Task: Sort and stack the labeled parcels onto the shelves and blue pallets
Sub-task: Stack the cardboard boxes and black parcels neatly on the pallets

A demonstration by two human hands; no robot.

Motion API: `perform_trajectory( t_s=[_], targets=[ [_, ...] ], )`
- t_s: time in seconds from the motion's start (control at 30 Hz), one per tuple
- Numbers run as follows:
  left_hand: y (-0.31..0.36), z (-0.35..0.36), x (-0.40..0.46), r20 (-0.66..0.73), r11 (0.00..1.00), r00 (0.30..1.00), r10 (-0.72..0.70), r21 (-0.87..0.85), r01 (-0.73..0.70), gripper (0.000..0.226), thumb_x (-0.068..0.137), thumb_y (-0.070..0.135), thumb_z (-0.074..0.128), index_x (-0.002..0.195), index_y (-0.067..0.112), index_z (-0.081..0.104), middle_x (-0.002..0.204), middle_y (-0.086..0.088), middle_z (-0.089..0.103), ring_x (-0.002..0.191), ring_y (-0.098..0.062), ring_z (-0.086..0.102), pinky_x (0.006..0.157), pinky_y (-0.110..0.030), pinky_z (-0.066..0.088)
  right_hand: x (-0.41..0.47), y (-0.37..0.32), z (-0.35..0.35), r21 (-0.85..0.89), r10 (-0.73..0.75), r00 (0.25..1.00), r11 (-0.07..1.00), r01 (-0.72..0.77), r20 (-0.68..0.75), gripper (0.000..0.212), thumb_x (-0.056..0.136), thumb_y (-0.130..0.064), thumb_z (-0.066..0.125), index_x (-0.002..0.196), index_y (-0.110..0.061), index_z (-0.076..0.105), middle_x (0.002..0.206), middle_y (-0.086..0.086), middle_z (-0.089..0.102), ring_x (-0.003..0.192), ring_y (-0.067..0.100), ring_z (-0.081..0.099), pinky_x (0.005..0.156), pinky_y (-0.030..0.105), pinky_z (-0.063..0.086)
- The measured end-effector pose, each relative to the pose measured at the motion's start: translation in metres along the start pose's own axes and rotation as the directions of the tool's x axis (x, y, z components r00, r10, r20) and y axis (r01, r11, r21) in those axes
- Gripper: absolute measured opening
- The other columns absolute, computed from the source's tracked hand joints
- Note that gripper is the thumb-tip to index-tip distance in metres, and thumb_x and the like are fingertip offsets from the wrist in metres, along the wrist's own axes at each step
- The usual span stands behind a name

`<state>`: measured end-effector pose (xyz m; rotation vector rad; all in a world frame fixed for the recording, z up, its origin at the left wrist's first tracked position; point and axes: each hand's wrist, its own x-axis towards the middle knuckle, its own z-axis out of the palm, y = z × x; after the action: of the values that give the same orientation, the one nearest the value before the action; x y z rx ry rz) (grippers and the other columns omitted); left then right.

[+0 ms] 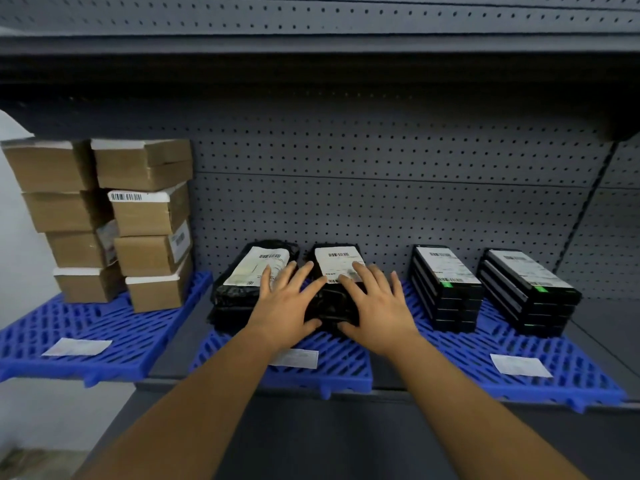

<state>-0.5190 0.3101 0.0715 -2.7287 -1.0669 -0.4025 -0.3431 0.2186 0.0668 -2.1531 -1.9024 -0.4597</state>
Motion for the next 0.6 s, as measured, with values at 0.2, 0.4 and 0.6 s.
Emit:
perform_trajectory(
  t_s=[0.2,0.4,0.6],
  targets=[
    [0.010,0.016,0.023,0.000,0.997,1.000,0.012,0.081,-0.012,0.089,0.085,0.057,0.059,0.152,0.031,0.007,0.161,0.005,-0.002,0.148,-0.022,-0.009,0.115,-0.059,-0.008,0.016,0.011,0.021,-0.044,-0.019,1.000,0.999,0.019,-0.017,0.091,0.080,-0.052,0.064,0.152,-0.030,0.012,0.161,0.003,0.002,0.147,0.029,-0.002,0.115,0.059,-0.007],
    [0.010,0.019,0.036,-0.028,0.993,1.000,0.003,0.119,0.000,0.081,0.087,0.049,0.061,0.151,0.030,0.014,0.162,0.005,0.002,0.148,-0.021,-0.006,0.115,-0.059,-0.007,0.028,0.018,0.031,-0.095,-0.042,0.997,0.995,0.036,-0.060,0.086,0.073,-0.053,0.072,0.145,-0.027,0.033,0.156,0.006,0.027,0.144,0.033,0.021,0.112,0.066,0.004],
    [0.012,0.018,0.037,-0.035,0.995,0.999,0.013,0.097,-0.010,0.082,0.085,0.051,0.062,0.151,0.030,0.017,0.161,0.004,0.001,0.148,-0.022,-0.006,0.114,-0.061,-0.008,0.027,0.020,0.030,-0.079,-0.045,0.998,0.996,0.041,-0.054,0.085,0.078,-0.056,0.065,0.148,-0.030,0.023,0.159,0.002,0.017,0.146,0.030,0.012,0.112,0.065,-0.004]
  ],
)
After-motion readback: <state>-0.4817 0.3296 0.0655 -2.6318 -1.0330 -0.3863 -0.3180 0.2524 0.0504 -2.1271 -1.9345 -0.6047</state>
